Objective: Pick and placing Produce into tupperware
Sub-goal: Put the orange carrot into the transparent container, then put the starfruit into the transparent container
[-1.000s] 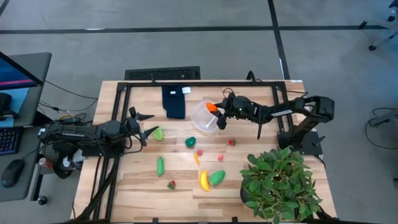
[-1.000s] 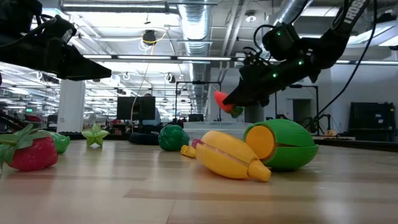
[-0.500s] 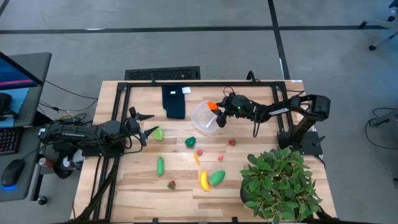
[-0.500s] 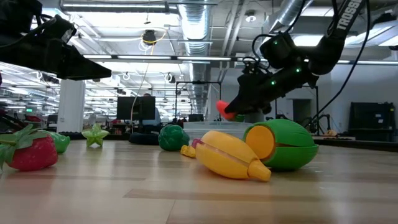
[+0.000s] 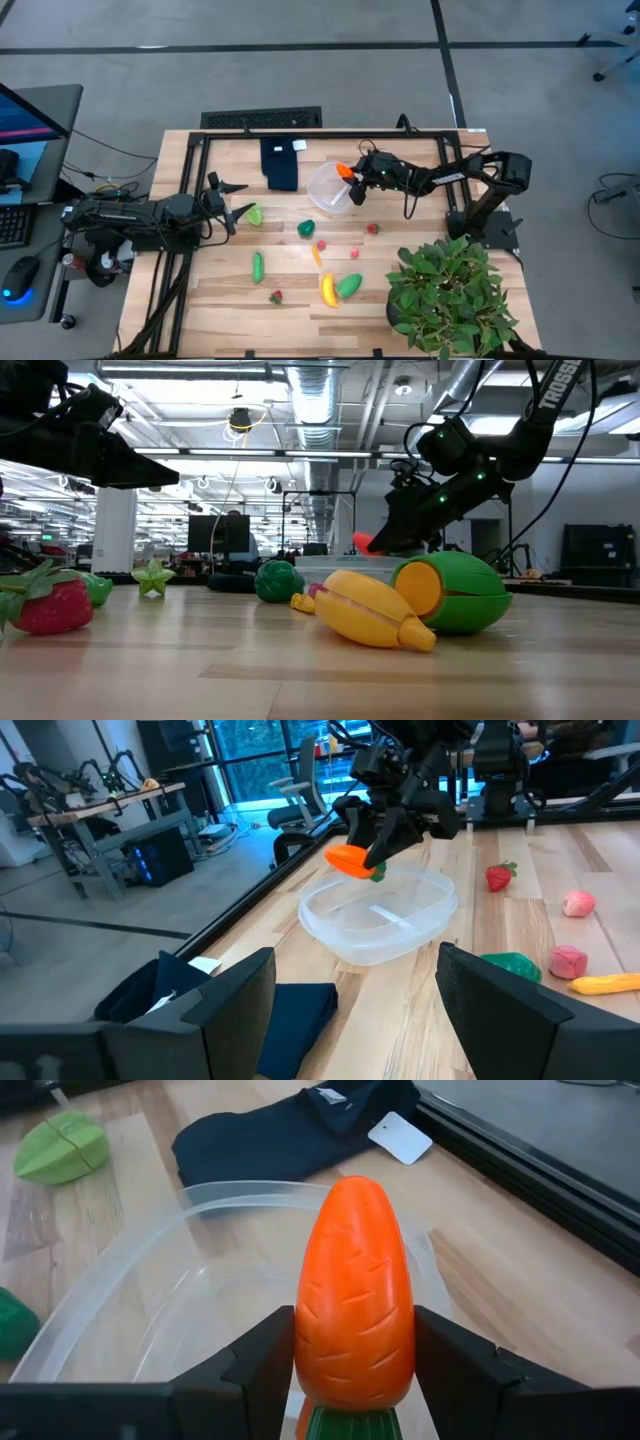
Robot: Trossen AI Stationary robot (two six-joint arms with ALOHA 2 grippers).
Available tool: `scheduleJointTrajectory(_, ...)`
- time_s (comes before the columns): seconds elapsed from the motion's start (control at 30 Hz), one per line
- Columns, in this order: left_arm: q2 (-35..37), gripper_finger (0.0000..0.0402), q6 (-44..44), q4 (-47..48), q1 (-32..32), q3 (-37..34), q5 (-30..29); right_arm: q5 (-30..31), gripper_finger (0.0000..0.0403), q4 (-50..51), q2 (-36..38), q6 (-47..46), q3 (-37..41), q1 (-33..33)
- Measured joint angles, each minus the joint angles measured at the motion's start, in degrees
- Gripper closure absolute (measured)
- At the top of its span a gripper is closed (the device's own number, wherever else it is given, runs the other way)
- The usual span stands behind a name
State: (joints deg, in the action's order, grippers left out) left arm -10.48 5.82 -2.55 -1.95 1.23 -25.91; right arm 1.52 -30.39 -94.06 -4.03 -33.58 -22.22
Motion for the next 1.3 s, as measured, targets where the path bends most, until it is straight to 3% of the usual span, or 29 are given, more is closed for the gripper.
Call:
scheduleJointTrajectory(1.0, 0.0, 0.0136, 0.0, -0.01, 0.01, 0.0, 0.02, -0.2, 0.0181, 0.0, 0.18, 1.55, 0.0, 0.24)
scheduleJointTrajectory(1.17, -0.01, 0.0136, 0.0, 0.0, 0.0, 0.0, 0.02, -1.42, 0.018, 1.3, 3.09, 5.67, 0.02, 1.86)
scheduleJointTrajectory(1.3, -0.02, 0.0136, 0.0, 0.01, -0.01, 0.0, 0.02, -1.74, 0.018, 8.92, 8.28, 8.94, 0.02, 3.49)
